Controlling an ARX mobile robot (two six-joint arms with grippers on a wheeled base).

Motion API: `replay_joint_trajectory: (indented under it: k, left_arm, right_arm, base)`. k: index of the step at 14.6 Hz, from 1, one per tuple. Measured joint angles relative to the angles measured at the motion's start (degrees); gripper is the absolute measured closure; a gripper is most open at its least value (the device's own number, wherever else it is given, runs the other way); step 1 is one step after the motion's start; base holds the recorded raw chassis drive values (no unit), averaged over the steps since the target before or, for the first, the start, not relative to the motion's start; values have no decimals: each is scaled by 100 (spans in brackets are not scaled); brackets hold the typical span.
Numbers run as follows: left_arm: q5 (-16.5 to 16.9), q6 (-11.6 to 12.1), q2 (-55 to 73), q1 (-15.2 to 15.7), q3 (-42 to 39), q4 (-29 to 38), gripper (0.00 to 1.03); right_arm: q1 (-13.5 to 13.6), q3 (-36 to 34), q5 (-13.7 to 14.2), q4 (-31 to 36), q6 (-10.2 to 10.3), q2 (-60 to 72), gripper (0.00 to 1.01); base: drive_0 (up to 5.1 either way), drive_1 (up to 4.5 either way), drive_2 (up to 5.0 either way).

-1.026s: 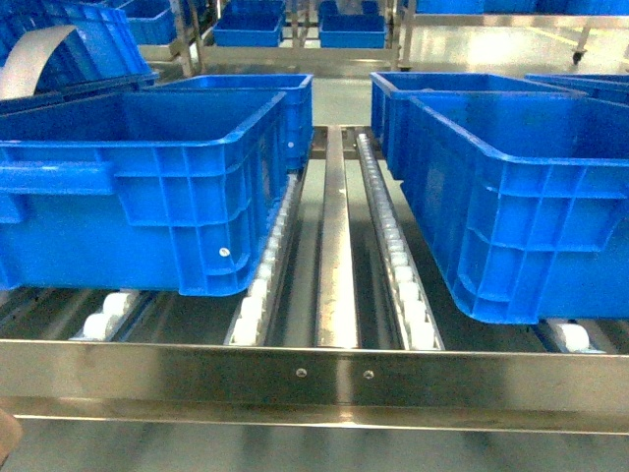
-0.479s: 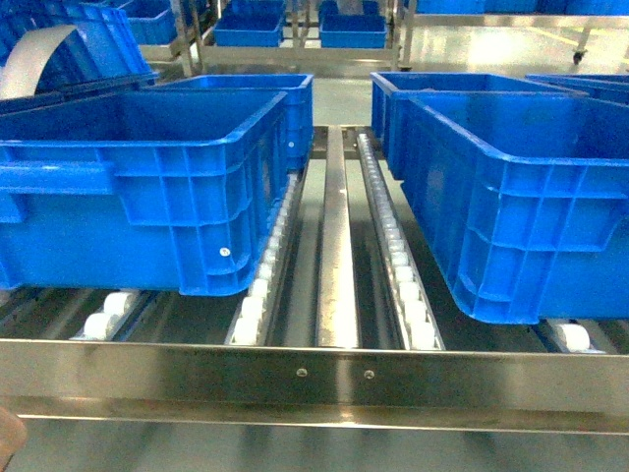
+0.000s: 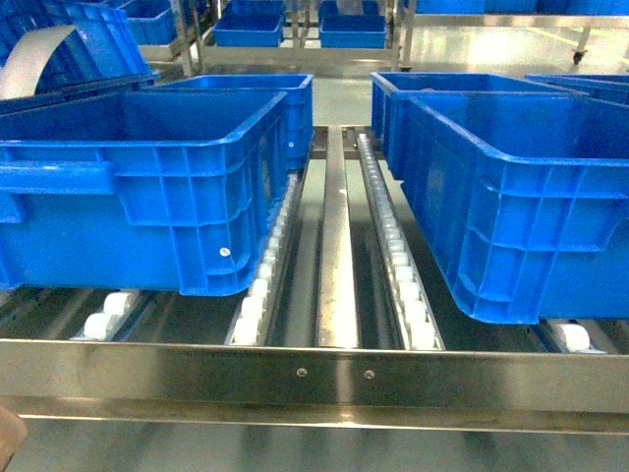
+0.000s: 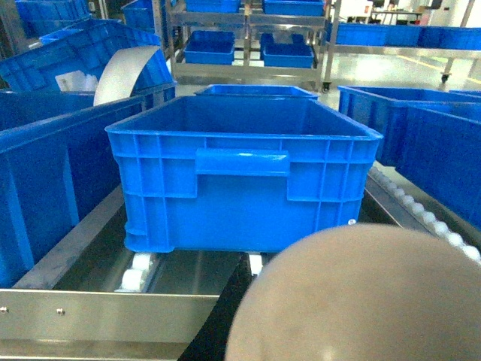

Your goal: Place part in tray to right shelf

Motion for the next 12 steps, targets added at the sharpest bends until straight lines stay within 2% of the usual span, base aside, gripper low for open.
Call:
replay_joint_trajectory:
  k: [2, 4, 5, 6, 12]
  left_arm:
    - [-2, 2, 0, 0, 0, 0, 91]
    - [0, 0, 0, 0, -2, 0, 91]
    - [-2, 0, 0, 0, 0, 0, 91]
    - [-2, 0, 0, 0, 0, 0, 91]
    - [-2, 0, 0, 0, 0, 0, 91]
  right_arm:
    - [0, 0, 0, 0, 0, 0, 36]
    - [0, 0, 0, 0, -2, 0, 7]
    - [0, 0, 0, -2, 4, 0, 1]
    - [0, 0, 0, 0, 4, -2, 4]
    - [0, 0, 0, 0, 4, 0, 3]
  base:
    - [0, 0, 0]
    - [0, 0, 0]
    - [0, 0, 0]
    - [0, 0, 0]
    - [0, 0, 0]
